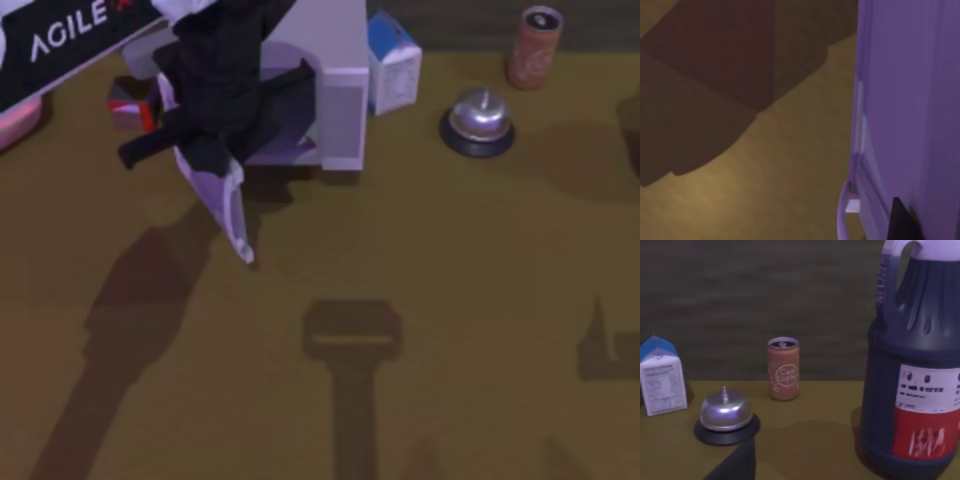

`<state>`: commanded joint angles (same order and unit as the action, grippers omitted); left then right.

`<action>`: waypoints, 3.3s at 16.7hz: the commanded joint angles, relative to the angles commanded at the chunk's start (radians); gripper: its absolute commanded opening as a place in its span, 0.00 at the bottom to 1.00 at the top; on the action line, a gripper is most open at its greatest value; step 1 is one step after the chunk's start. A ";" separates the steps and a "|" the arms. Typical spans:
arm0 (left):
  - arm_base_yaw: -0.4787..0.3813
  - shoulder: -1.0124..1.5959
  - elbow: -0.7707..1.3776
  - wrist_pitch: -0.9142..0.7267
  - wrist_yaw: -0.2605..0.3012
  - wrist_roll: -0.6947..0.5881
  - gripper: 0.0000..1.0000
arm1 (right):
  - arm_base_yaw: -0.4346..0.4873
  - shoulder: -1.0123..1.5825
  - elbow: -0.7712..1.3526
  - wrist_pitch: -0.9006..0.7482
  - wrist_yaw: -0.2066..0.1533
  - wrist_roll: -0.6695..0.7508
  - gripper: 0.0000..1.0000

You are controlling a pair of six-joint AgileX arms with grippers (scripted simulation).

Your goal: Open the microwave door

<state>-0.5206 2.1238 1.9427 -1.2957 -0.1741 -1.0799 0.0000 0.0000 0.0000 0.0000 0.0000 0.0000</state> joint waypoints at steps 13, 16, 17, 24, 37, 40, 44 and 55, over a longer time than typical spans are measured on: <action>0.064 0.116 0.276 -0.254 0.173 0.064 0.00 | 0.000 0.000 0.000 0.000 0.000 0.000 1.00; 0.065 0.118 0.283 -0.259 0.178 0.066 0.00 | 0.000 0.000 0.000 0.000 0.000 0.000 1.00; 0.059 0.121 0.282 -0.255 0.176 0.065 0.00 | 0.000 0.000 0.000 0.000 0.000 0.000 1.00; 0.066 0.098 0.171 -0.167 0.177 0.067 0.00 | 0.000 0.000 0.000 0.000 0.000 0.000 1.00; 0.066 0.098 0.170 -0.166 0.177 0.067 0.00 | 0.000 0.000 0.000 0.000 0.000 0.000 1.00; 0.066 0.098 0.170 -0.166 0.177 0.067 0.00 | 0.000 0.000 0.000 0.000 0.000 0.000 1.00; 0.066 0.098 0.170 -0.166 0.177 0.067 0.00 | 0.000 0.000 0.000 0.000 0.000 0.000 1.00; 0.094 0.028 0.063 -0.125 0.177 0.102 0.00 | 0.000 0.000 0.000 0.000 0.000 0.000 1.00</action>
<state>-0.4268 2.1520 2.0054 -1.4206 0.0030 -0.9775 0.0000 0.0000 0.0000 0.0000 0.0000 0.0000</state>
